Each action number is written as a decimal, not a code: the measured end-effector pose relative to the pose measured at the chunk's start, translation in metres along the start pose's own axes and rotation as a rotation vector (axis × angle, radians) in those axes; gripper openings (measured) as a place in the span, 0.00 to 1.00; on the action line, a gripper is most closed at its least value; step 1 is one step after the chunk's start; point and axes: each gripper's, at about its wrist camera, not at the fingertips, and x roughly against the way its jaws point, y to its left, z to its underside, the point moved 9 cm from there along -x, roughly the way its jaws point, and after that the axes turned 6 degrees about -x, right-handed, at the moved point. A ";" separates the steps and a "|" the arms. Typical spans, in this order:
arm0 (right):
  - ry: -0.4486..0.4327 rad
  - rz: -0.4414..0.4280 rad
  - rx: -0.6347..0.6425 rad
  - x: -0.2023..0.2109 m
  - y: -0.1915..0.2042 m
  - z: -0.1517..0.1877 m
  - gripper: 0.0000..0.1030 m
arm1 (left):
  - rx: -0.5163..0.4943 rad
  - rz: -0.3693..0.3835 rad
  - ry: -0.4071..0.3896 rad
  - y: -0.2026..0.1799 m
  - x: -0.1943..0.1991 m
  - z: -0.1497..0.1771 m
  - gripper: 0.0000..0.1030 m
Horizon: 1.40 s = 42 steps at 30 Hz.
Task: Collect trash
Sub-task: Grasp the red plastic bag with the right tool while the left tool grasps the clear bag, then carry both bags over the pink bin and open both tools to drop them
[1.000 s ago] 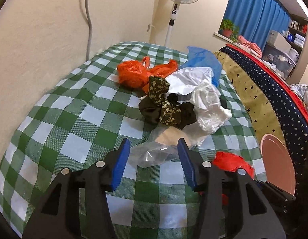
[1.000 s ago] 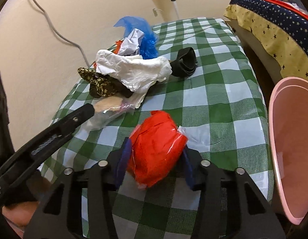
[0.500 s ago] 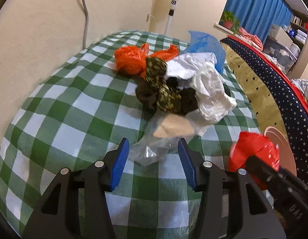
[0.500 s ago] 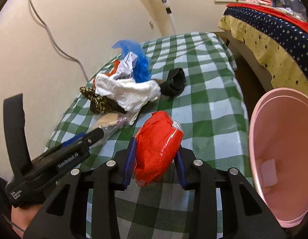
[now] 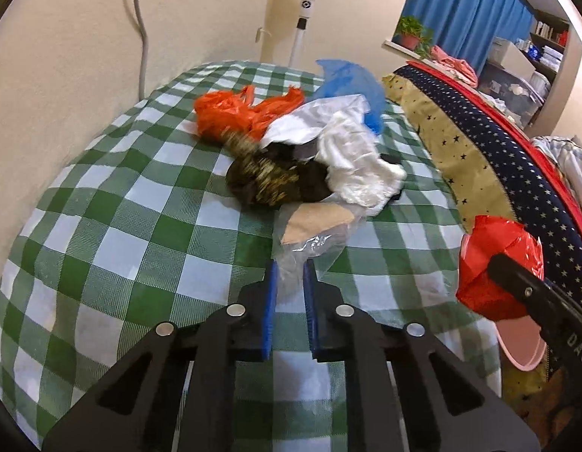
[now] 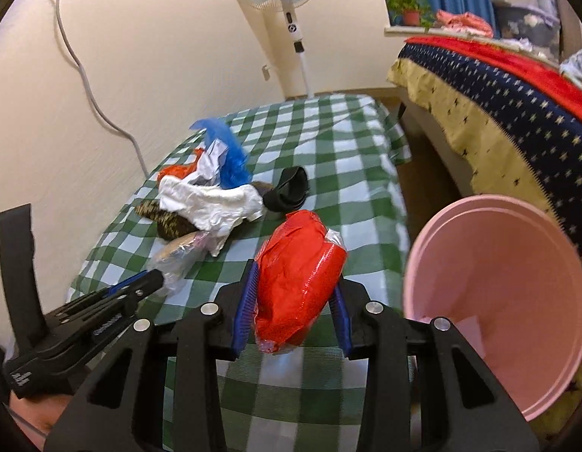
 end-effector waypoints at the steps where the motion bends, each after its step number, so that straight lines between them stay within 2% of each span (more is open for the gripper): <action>1: -0.009 0.011 0.006 0.004 -0.001 -0.001 0.36 | -0.004 0.003 -0.007 -0.002 0.005 -0.001 0.13; 7: -0.052 0.057 0.035 0.027 -0.009 -0.006 0.36 | -0.010 0.017 -0.045 -0.008 0.027 -0.003 0.12; 22: -0.154 0.109 0.036 0.094 -0.023 -0.021 0.36 | -0.053 0.075 -0.129 -0.032 0.078 -0.007 0.12; 33: -0.229 0.164 0.028 0.145 -0.043 -0.054 0.36 | -0.092 0.120 -0.177 -0.056 0.099 -0.015 0.12; 42: -0.295 0.203 0.094 0.185 -0.067 -0.093 0.36 | -0.119 0.155 -0.208 -0.080 0.105 -0.025 0.12</action>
